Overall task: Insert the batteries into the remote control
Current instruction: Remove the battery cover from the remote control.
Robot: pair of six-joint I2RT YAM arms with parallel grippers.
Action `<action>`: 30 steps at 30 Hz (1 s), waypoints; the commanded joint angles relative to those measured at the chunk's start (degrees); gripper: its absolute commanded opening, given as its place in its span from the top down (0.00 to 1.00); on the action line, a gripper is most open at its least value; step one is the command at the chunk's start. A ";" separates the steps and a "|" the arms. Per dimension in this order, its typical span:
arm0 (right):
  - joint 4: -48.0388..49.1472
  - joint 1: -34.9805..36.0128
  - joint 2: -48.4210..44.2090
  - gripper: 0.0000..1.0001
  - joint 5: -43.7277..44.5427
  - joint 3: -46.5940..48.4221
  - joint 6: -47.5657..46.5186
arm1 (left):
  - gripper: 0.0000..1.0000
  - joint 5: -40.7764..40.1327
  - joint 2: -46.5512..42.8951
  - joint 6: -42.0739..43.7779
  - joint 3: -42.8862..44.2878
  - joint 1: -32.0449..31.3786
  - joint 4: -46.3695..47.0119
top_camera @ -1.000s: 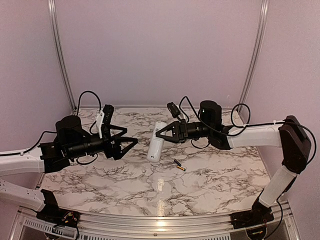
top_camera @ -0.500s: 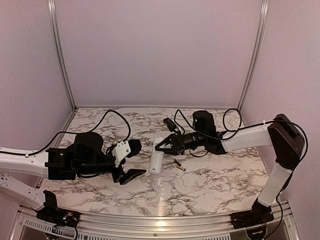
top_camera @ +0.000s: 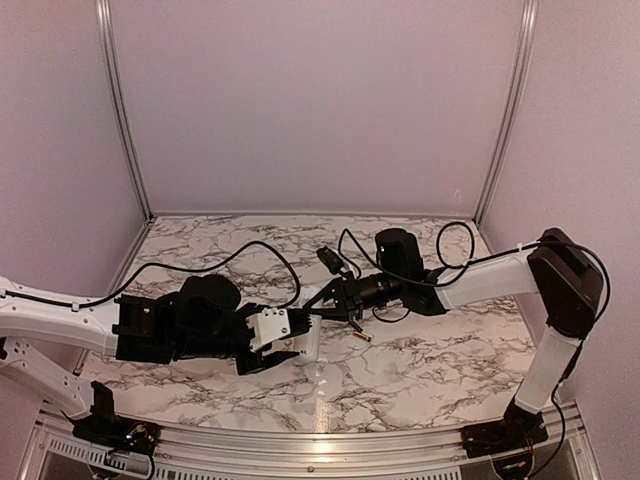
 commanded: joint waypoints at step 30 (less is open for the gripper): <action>2.51 1.93 0.72 1.00 -1.04 0.28 0.73 | 0.54 -5.30 5.29 3.39 3.83 -1.89 -2.36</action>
